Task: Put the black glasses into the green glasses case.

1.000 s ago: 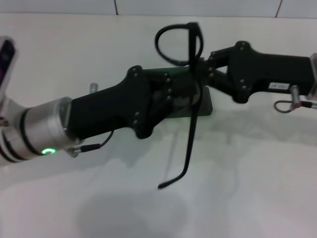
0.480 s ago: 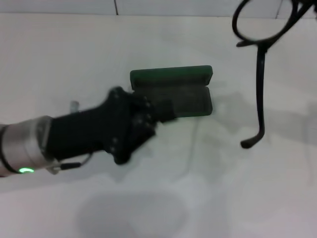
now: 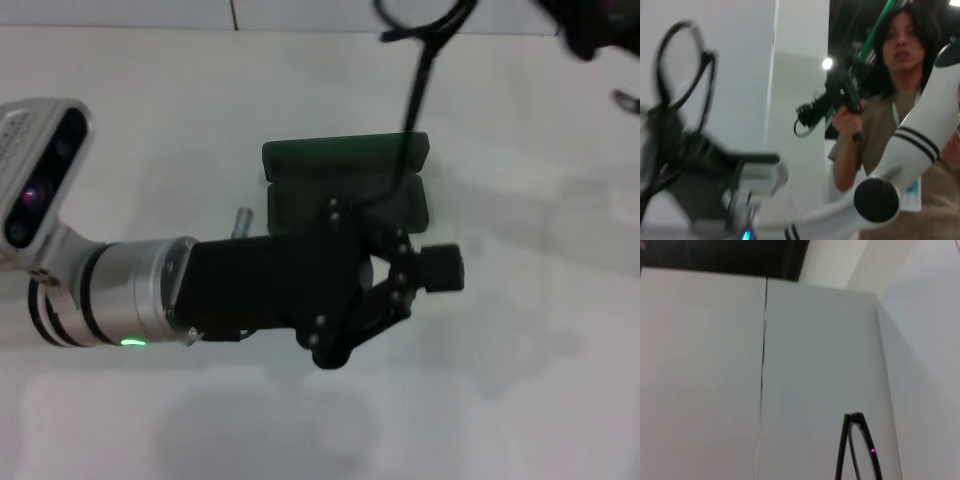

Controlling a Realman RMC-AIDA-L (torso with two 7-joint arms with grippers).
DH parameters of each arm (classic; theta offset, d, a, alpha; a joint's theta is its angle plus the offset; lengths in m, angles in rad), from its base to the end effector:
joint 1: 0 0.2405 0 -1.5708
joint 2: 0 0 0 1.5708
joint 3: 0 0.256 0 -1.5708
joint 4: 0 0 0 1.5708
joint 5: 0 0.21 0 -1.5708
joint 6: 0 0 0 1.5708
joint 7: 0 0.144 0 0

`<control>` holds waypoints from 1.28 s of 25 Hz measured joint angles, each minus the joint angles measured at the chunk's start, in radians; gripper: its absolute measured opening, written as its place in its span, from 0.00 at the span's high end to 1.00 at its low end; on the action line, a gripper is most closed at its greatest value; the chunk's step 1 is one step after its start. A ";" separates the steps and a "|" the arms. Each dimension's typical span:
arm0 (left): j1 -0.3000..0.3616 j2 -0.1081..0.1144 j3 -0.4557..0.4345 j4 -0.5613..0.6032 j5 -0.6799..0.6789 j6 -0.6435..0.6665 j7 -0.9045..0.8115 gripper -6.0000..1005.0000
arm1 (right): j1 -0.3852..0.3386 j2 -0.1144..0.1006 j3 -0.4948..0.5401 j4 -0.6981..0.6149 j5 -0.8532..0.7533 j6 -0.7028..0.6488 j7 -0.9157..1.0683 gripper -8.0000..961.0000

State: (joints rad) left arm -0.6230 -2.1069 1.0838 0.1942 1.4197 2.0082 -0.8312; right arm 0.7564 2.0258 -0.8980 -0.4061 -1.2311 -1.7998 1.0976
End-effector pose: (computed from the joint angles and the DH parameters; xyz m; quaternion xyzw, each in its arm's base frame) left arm -0.1802 0.2561 -0.0417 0.8466 0.0080 0.5300 0.0478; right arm 0.1339 0.3611 0.0349 -0.8308 -0.0030 0.5489 0.0921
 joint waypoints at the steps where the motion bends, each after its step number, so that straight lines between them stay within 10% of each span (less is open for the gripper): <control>1: 0.001 -0.001 0.001 -0.003 -0.020 0.004 0.011 0.97 | 0.006 0.001 -0.028 0.008 0.002 0.028 -0.014 0.94; 13: 0.023 0.000 -0.003 -0.043 -0.190 -0.017 0.045 0.97 | 0.012 0.002 -0.346 -0.001 0.056 0.235 -0.054 0.94; 32: 0.032 0.006 -0.004 -0.059 -0.246 -0.109 -0.012 0.97 | 0.014 0.002 -0.412 -0.023 0.049 0.259 -0.047 0.94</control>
State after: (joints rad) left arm -0.5906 -2.1007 1.0799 0.1350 1.1739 1.8994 -0.8433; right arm 0.7701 2.0278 -1.3098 -0.4296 -1.1819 -1.5409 1.0508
